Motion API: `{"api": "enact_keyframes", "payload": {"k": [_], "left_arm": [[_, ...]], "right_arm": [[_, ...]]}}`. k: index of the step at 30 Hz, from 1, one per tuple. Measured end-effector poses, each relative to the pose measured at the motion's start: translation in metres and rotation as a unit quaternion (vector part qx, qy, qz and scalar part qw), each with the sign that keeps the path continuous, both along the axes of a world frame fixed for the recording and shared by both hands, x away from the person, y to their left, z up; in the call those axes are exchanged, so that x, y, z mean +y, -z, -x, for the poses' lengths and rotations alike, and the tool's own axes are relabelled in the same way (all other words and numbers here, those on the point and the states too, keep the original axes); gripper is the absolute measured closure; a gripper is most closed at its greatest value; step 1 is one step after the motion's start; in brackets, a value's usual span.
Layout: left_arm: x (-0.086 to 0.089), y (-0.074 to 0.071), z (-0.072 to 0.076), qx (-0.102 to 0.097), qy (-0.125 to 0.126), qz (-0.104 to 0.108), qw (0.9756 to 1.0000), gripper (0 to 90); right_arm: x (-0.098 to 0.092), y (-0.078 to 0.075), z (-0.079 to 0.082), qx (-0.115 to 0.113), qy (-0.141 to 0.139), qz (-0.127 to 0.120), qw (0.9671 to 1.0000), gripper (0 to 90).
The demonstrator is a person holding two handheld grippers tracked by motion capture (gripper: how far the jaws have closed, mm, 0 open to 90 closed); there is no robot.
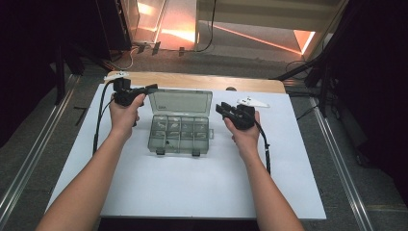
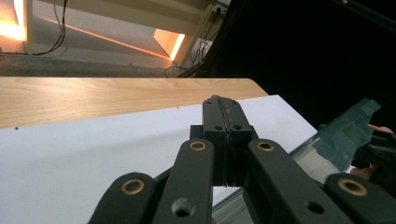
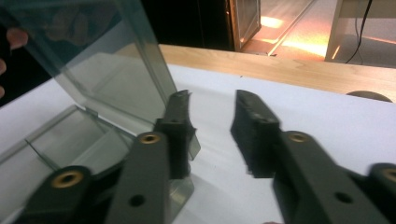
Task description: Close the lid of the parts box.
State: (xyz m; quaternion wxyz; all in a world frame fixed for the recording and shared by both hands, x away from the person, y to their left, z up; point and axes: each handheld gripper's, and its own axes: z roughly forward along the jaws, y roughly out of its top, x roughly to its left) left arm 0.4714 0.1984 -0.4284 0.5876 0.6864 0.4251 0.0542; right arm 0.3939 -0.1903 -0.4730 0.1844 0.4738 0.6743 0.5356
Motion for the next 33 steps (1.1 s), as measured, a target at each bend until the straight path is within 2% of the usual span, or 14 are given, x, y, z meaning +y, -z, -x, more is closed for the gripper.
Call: {"api": "enact_keyframes", "payload": {"k": [4,6,8,10,11,17,21,33], "left_arm": [[0.000,-0.002,0.003,-0.004,-0.001,0.002,1.0000,90.0],[0.001,-0.001,0.004,-0.004,-0.001,0.001,1.0000,90.0],[0.001,-0.001,0.006,-0.005,-0.002,0.001,1.0000,90.0],[0.001,-0.001,0.007,-0.007,0.000,0.000,1.0000,90.0],[0.001,-0.001,0.008,-0.007,0.000,0.000,1.0000,90.0],[0.001,-0.002,0.012,-0.010,0.000,-0.001,1.0000,90.0],[0.002,-0.004,0.015,-0.013,0.005,-0.006,0.9999,90.0],[0.002,-0.007,0.027,-0.028,0.008,-0.016,0.9995,90.0]], "right_arm": [[0.000,-0.006,-0.004,0.017,0.021,-0.005,0.9996,83.9],[0.000,-0.008,-0.007,0.024,0.028,-0.016,0.9992,90.0],[0.002,-0.011,-0.008,0.025,0.018,-0.018,0.9994,90.0],[0.005,-0.015,-0.009,0.023,0.019,-0.002,0.9995,90.0],[0.007,-0.017,-0.009,0.023,0.018,-0.002,0.9996,90.0],[0.011,-0.027,-0.011,0.030,0.027,-0.009,0.9992,90.0],[0.009,-0.029,-0.011,0.035,0.027,-0.032,0.9985,90.0],[0.014,-0.040,-0.003,0.029,0.012,-0.024,0.9992,90.0]]}}
